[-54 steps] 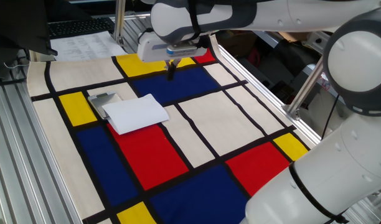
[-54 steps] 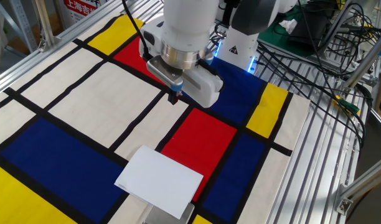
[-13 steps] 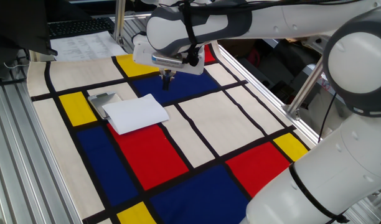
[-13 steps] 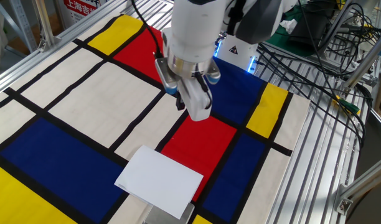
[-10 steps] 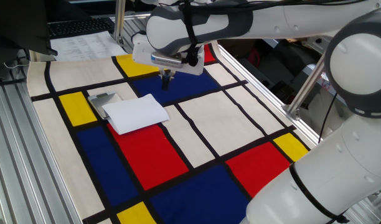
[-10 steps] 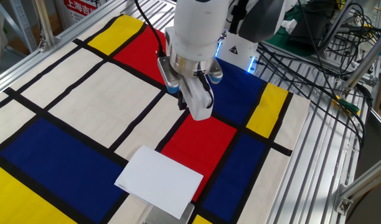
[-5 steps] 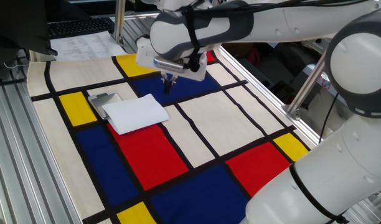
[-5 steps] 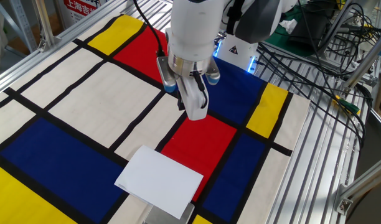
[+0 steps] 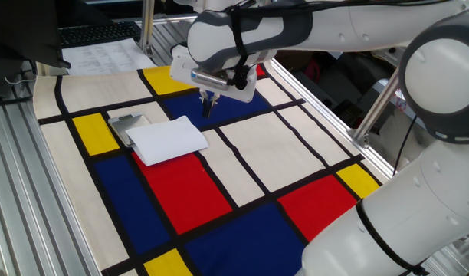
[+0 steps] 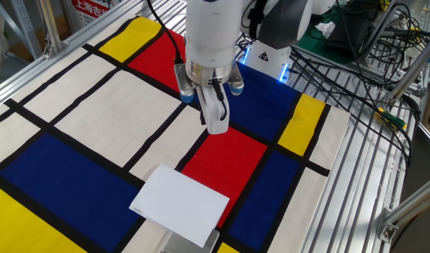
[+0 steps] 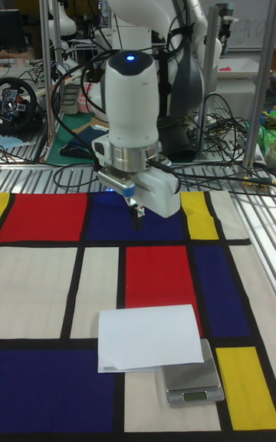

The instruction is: Unfold a piece of paper

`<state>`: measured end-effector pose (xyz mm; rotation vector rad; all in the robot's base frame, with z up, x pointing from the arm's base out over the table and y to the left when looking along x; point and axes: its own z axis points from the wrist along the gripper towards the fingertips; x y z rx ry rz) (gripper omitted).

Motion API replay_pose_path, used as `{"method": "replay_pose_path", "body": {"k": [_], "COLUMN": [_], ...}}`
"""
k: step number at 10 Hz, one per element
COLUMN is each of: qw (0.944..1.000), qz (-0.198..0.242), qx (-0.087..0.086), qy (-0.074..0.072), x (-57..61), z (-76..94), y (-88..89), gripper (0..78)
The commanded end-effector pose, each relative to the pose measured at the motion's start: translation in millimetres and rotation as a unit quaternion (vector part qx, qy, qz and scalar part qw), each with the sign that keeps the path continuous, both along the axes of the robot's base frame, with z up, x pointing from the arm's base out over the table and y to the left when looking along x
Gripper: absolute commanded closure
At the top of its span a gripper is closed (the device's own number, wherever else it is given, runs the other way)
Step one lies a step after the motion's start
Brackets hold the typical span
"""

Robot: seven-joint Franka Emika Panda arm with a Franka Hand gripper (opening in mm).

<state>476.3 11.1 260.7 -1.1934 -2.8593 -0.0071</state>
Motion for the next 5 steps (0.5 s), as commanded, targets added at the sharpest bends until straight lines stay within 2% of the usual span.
{"method": "replay_pose_path", "body": {"k": [1, 2, 3, 4, 5], "qw": [0.9991, 0.9967, 0.9973, 0.9976, 0.9980], "qz": [-0.022, -0.006, 0.014, 0.019, 0.021], "qx": [-0.006, -0.016, -0.004, 0.017, 0.029], "qy": [-0.035, -0.079, -0.071, -0.065, -0.052], "x": [0.7, 0.7, 0.7, 0.7, 0.7], "z": [1.1, 1.1, 1.1, 1.1, 1.1], "y": [-0.1, -0.1, -0.1, -0.1, -0.1], "gripper": [77.6, 77.6, 77.6, 77.6, 77.6]}}
